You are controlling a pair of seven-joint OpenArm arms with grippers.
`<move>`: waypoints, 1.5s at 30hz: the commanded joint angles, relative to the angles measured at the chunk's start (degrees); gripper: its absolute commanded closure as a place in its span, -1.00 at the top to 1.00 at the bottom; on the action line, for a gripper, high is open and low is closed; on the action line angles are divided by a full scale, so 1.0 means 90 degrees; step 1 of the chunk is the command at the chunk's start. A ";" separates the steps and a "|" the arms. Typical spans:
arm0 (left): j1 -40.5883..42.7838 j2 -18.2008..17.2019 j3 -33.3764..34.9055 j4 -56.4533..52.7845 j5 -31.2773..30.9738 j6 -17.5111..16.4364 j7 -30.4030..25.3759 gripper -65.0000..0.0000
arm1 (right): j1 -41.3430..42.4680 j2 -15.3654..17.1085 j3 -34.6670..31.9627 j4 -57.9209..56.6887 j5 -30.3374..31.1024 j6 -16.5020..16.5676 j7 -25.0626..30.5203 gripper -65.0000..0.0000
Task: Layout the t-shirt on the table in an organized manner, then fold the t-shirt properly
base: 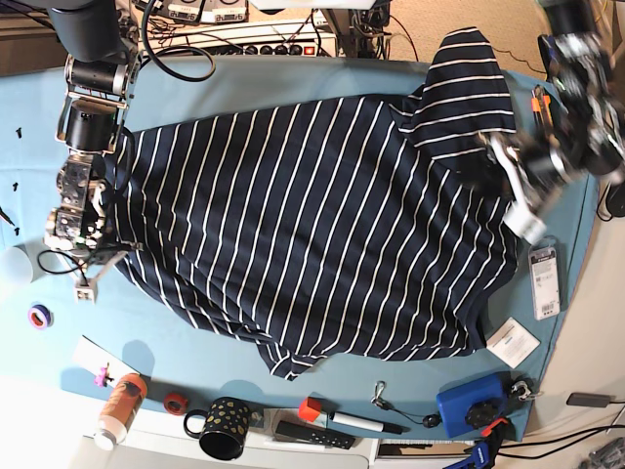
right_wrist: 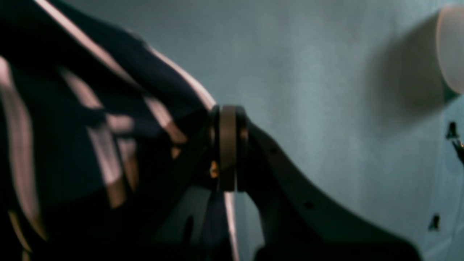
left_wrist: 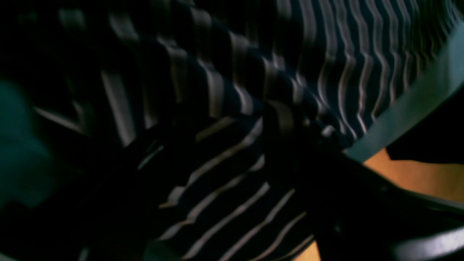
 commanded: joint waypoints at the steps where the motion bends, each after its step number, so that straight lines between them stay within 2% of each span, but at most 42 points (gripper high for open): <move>1: 0.0015 -0.0024 -0.0056 0.0226 0.0019 -0.0002 -0.0202 -0.13 | 0.0177 0.0126 0.0100 0.0090 0.0010 0.0080 0.0019 -1.00; 4: 0.0330 0.0194 -0.0053 0.0328 0.0146 -0.0005 -0.0197 -0.13 | 0.0158 0.0143 0.0282 0.0090 0.0022 0.0148 -0.0039 -1.00; 8: 0.0726 0.0243 -0.0044 0.0330 0.0435 -0.0002 -0.0350 -0.13 | 0.0034 0.0335 0.0289 0.0090 0.0622 0.0301 -0.0017 -1.00; 13: 0.0835 0.0243 -0.0044 0.0338 0.1479 0.0075 -0.0865 -0.13 | 0.0019 0.0568 0.0289 0.0097 0.1348 0.1207 -0.0243 -1.00; 16: 0.0804 0.0240 -0.0044 0.0338 0.1984 0.0403 -0.1185 -0.12 | 0.0019 0.0675 0.0289 0.0097 0.1763 0.1829 -0.0546 -0.97; 18: 0.0804 0.0206 -0.0044 0.0338 0.2176 0.0590 -0.1258 -0.12 | 0.0022 0.0726 0.0289 0.0097 0.2176 0.2055 -0.0984 -0.72; 20: 0.0804 0.0170 -0.0044 0.0338 0.2421 0.0758 -0.1321 -0.12 | 0.0022 0.0741 0.0289 0.0097 0.2538 0.2103 -0.1418 -0.50; 21: 0.0801 0.0172 -0.0046 0.0338 0.2584 0.0835 -0.1367 -0.12 | 0.0022 0.0743 0.0289 0.0097 0.2684 0.2101 -0.1545 -0.47; 24: 0.0801 0.0172 -0.0046 0.0338 0.2684 0.1039 -0.1387 -0.12 | 0.0019 0.0782 0.0289 0.0097 0.3264 0.2093 -0.1724 -0.47; 28: 0.0804 0.0175 -0.0044 0.0335 0.2681 0.1035 -0.1406 -0.12 | 0.0022 0.0862 0.0464 0.0102 0.4396 0.2103 -0.1734 -0.47; 32: 0.0804 0.0175 -0.0044 0.0240 0.2737 0.1090 -0.1413 -0.12 | 0.0019 0.0843 0.1103 0.0102 0.4566 0.2475 -0.1855 -0.47; 36: 0.0806 0.0177 -0.0044 -0.0100 0.3113 0.1399 -0.1486 -0.11 | 0.0000 0.0848 0.1928 0.0102 0.4996 0.2824 -0.2280 -0.47; 43: 0.0806 0.0192 -0.0044 -0.0549 0.2705 0.1382 -0.1571 -0.12 | -0.0019 0.0850 0.3378 0.0102 0.5634 0.2850 -0.3208 -0.47; 45: 0.0804 0.0192 -0.0044 -0.0546 0.2429 0.1331 -0.1525 -0.14 | -0.0112 0.0889 0.3560 0.0104 0.5819 0.2850 -0.3244 -0.47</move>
